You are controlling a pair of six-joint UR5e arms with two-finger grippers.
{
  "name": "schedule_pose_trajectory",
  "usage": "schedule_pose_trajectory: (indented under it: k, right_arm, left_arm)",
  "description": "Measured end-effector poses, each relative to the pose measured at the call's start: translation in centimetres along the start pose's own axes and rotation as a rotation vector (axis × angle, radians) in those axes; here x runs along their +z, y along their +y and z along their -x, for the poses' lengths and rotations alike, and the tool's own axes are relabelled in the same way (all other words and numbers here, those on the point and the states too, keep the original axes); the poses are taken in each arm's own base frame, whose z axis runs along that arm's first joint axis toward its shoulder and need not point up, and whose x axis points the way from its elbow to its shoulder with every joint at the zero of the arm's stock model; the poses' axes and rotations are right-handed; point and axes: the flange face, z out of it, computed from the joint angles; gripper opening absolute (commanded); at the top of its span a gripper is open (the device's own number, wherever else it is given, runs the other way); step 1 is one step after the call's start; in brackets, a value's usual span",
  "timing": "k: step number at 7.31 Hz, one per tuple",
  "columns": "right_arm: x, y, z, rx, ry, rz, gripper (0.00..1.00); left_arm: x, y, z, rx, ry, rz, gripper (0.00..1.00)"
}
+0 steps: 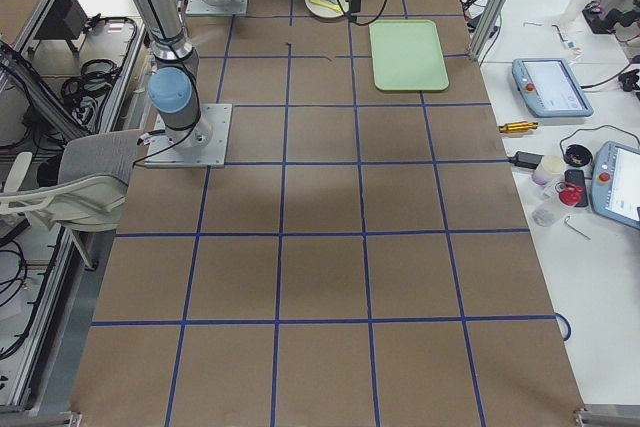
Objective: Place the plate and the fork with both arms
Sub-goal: 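Carry the plate with the left gripper onto the mint-green tray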
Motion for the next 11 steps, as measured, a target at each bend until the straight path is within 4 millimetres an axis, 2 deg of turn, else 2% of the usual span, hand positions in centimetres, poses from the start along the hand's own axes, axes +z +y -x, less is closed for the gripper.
schedule_pose_trajectory:
  k: [1,2,4,5,7,8,10,11]
  right_arm:
    - [0.0,0.0,0.0,0.000,0.000,0.000,1.00]
    - [0.1,0.1,0.0,0.000,0.000,0.001,1.00]
    - [0.1,0.1,0.0,0.000,0.000,0.003,1.00]
    - [0.2,0.1,0.0,0.000,0.000,0.004,1.00]
    - [0.2,0.1,0.0,0.000,0.000,0.005,1.00]
    - [0.2,0.2,0.0,0.000,0.000,0.005,1.00]
    - [0.2,0.2,0.1,0.000,0.000,0.005,1.00]
    - [0.2,0.2,0.1,0.000,0.000,0.005,1.00]
  left_arm:
    - [-0.6,-1.1,-1.5,-0.082,0.058,-0.017,0.00]
    - [-1.2,-2.4,-4.1,-0.127,0.097,-0.032,0.00]
    - [-2.0,-7.2,-11.2,-0.177,0.129,-0.055,0.00]
    - [-1.4,-9.3,-14.7,-0.173,0.116,-0.055,0.00]
    - [1.4,-12.5,-21.5,-0.171,0.063,-0.061,0.00]
    - [3.0,-13.6,-24.2,-0.188,0.040,-0.068,0.00]
    - [6.1,-14.9,-28.6,-0.220,0.016,-0.076,0.00]
    - [7.7,-14.9,-30.0,-0.224,0.018,-0.070,0.00]
